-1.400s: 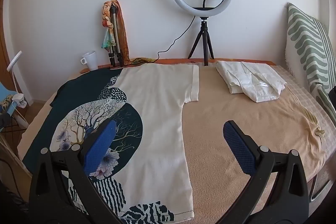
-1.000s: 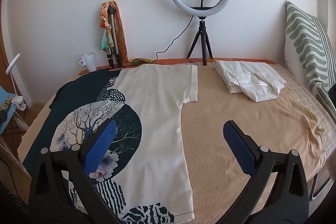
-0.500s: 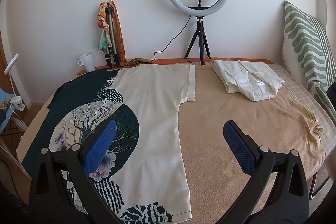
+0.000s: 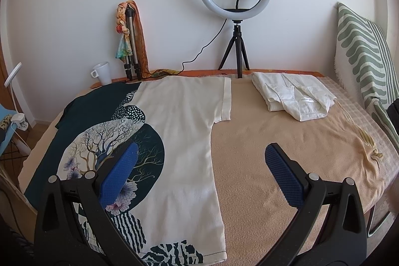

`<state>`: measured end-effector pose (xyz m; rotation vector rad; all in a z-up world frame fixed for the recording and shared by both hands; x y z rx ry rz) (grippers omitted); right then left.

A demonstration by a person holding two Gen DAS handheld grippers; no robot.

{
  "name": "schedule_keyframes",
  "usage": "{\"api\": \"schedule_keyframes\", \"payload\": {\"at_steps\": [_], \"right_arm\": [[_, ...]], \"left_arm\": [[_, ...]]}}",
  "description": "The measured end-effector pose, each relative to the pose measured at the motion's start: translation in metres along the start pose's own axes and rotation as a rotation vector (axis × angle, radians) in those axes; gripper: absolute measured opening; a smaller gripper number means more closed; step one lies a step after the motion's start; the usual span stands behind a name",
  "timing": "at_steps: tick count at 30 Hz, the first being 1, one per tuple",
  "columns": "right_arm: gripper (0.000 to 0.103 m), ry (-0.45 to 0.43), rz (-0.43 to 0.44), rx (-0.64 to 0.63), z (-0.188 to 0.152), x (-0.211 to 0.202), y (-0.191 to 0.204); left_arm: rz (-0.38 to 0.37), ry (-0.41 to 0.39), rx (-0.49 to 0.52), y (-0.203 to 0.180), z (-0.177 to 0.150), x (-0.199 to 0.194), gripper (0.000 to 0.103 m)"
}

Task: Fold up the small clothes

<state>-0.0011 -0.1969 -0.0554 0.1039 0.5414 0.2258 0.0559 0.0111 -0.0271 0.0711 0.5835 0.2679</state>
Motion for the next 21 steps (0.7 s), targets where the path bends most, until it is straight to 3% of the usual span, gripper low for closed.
{"api": "schedule_keyframes", "payload": {"at_steps": [21], "right_arm": [[0.103,0.006,0.0,0.0,-0.0013,0.0022,0.0003]], "left_arm": [[0.005,-0.003,0.003,0.0011,0.0007,-0.0005,0.103]]}}
Point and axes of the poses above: each gripper's, at about its wrist camera, not at the fingertips, and x roughly the way its jaws point, y to its left, z to its top, the point moved 7 cm from there along x, roughly the way its jaws point, and after that the axes turned 14 degrees about z, right-handed, at the moved point
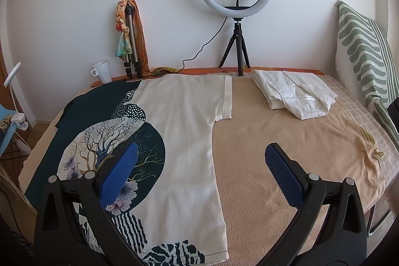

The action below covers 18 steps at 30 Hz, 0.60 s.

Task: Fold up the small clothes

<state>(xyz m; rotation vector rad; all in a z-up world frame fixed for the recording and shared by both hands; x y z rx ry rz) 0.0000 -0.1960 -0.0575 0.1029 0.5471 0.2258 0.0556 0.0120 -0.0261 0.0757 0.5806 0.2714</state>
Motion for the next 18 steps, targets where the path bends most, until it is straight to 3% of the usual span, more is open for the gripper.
{"api": "schedule_keyframes", "payload": {"at_steps": [18], "right_arm": [[0.103,0.007,0.001,-0.004,-0.0013,0.0042,0.0037]], "left_arm": [[0.014,0.005,0.002,0.0019,-0.0042,0.0024,0.103]]}}
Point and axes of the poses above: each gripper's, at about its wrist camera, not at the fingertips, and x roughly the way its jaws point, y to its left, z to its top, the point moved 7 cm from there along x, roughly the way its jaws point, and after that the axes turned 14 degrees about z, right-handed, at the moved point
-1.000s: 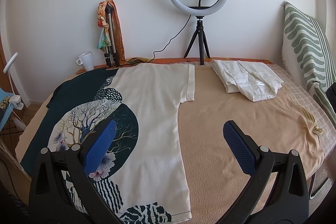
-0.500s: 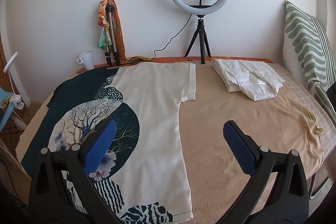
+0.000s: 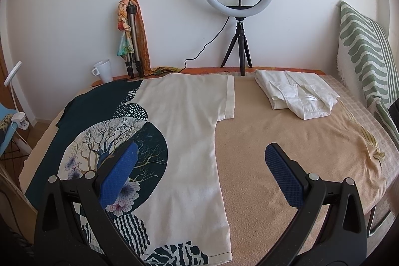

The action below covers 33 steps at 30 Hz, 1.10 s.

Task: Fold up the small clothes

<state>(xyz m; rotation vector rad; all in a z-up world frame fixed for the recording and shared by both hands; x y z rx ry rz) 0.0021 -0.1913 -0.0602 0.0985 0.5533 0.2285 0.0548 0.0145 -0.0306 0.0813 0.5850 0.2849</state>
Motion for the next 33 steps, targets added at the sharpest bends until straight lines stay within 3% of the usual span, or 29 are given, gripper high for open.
{"api": "schedule_keyframes", "payload": {"at_steps": [21,27,33], "right_arm": [[0.103,0.016,0.039,-0.029,0.003,0.018,0.023],[0.103,0.042,0.086,-0.018,0.006,0.032,0.035],[0.091,0.083,0.165,-0.022,0.018,0.055,0.057]], "left_arm": [[0.044,0.043,-0.033,0.034,-0.017,0.013,0.102],[0.019,0.097,-0.061,0.051,-0.031,0.024,0.092],[-0.027,0.138,-0.121,0.071,-0.045,0.033,0.084]]}}
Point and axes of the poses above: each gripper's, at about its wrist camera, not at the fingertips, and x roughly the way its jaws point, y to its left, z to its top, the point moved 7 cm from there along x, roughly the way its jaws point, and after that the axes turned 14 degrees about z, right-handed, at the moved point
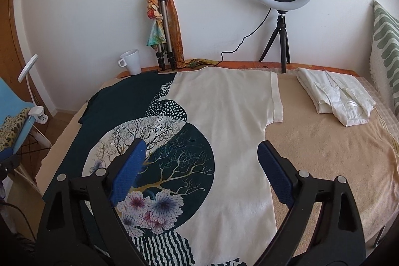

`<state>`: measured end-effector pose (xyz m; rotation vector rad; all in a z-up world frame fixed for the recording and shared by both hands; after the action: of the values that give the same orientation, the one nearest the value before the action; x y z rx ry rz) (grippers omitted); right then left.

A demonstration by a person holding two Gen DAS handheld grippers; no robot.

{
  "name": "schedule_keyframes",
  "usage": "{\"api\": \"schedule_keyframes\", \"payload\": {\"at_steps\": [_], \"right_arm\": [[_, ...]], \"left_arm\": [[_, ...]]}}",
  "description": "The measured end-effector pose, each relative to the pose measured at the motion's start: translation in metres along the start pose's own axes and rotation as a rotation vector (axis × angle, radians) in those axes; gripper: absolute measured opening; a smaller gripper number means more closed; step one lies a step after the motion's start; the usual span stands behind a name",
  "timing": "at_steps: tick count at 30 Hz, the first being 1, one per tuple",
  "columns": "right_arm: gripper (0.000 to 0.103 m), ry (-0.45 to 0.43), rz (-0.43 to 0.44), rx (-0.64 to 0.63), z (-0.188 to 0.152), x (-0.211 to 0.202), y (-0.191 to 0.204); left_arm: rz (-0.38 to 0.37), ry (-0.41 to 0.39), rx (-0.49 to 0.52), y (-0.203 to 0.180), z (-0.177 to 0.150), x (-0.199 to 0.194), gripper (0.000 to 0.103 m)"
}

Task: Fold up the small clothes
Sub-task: 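Grasp the dark green side edge with the left gripper while the right gripper grasps its shoulder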

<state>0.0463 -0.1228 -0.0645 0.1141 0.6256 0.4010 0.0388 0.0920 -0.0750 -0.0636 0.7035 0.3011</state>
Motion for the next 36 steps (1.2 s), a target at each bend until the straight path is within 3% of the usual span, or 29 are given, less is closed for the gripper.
{"api": "schedule_keyframes", "payload": {"at_steps": [3,5,7,16,21,25,36], "right_arm": [[0.088,0.031,0.056,-0.002,0.009,0.016,0.014],[0.088,0.049,0.094,-0.01,0.019,0.028,0.025],[0.085,0.057,0.122,-0.029,0.031,0.038,0.037],[0.073,0.157,0.279,-0.07,0.08,0.104,0.105],[0.07,0.243,0.372,-0.052,0.095,0.15,0.144],[0.061,0.309,0.391,-0.056,0.101,0.195,0.166],[0.057,0.438,0.371,-0.066,0.097,0.307,0.209]], "left_arm": [[-0.011,0.047,-0.025,0.013,-0.009,0.01,0.076],[-0.053,0.101,-0.067,0.022,-0.018,0.017,0.059],[-0.079,0.15,-0.1,0.028,-0.026,0.025,0.052],[-0.065,0.252,-0.116,0.048,-0.055,0.047,0.051],[-0.051,0.296,-0.102,0.057,-0.074,0.058,0.04],[-0.05,0.329,-0.094,0.059,-0.087,0.064,0.035],[-0.102,0.363,-0.099,0.06,-0.099,0.069,0.034]]}}
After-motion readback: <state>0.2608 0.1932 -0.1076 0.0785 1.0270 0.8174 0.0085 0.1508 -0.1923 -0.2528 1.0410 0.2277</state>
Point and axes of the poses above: each gripper's, at about its wrist camera, not at the fingertips, and x roughly the way its jaws point, y to its left, z to its top, the point moved 7 cm from there along x, roughly the way its jaws point, and after that the axes turned 14 degrees about z, right-handed, at the moved point
